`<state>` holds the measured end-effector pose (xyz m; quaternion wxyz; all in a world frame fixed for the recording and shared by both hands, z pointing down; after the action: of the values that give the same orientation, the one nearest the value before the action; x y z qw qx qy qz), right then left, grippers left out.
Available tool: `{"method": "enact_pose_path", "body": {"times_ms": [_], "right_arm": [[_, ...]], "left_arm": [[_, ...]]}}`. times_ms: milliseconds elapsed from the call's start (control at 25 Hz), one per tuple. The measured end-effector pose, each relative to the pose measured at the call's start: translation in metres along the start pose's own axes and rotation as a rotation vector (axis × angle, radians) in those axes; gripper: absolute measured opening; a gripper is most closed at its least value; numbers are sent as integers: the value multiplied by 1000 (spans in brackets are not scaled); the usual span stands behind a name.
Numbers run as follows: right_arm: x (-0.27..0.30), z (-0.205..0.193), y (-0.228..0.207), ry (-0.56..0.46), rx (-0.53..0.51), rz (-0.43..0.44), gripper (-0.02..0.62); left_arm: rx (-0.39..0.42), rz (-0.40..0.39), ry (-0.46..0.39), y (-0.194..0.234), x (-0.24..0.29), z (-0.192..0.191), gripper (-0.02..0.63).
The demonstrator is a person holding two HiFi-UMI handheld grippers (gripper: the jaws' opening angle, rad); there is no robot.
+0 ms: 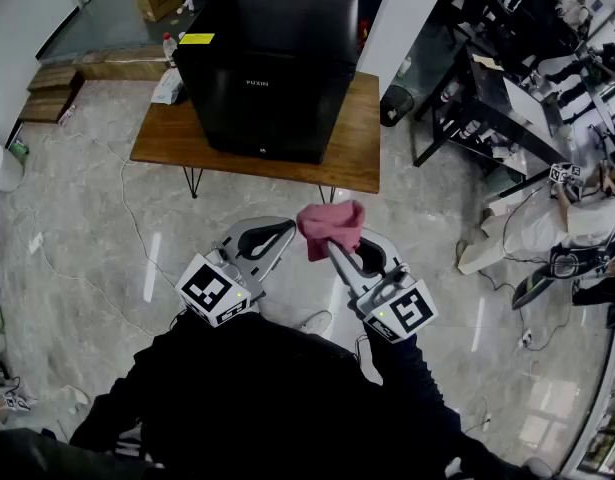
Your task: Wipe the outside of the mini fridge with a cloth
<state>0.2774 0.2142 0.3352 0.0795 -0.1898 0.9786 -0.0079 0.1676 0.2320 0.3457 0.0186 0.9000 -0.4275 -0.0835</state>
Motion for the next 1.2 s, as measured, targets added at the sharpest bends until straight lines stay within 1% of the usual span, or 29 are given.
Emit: {"method": "enact_pose_path", "body": {"times_ms": [320,600,760,920,1080,1200], "right_arm": [[-12,-2,-11,14,-12,-16,91],[-35,3,-18,-8,14,-18,95],[-52,3,-27,0,5,-33,97],[-77,8,-38,-16,6,-51,98],[-111,15,-59,-26,-14,-49,98],[-136,20,-77,-31,-22,-47,98]], "left_arm": [[5,-7,8,-7,12,-5,6],[0,-8,1,-23,28,-9,6],[20,-18,8,-39,41,-14,6],[27,-14,4,-59,61,-18,6],[18,11,-4,-83,93,-23,6],[31,33,-8,-101,119,-26,6]]}}
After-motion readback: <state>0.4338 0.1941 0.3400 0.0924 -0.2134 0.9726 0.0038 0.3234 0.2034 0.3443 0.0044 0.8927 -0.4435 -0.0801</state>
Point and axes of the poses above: the fingertips, and each gripper's own axes: x forward along the fingers, y to its left, z out of its top, the point moved 3 cm from there along -x, backward along the fingers, and after that the axes turned 8 degrees about -y, right-handed, at the moved point
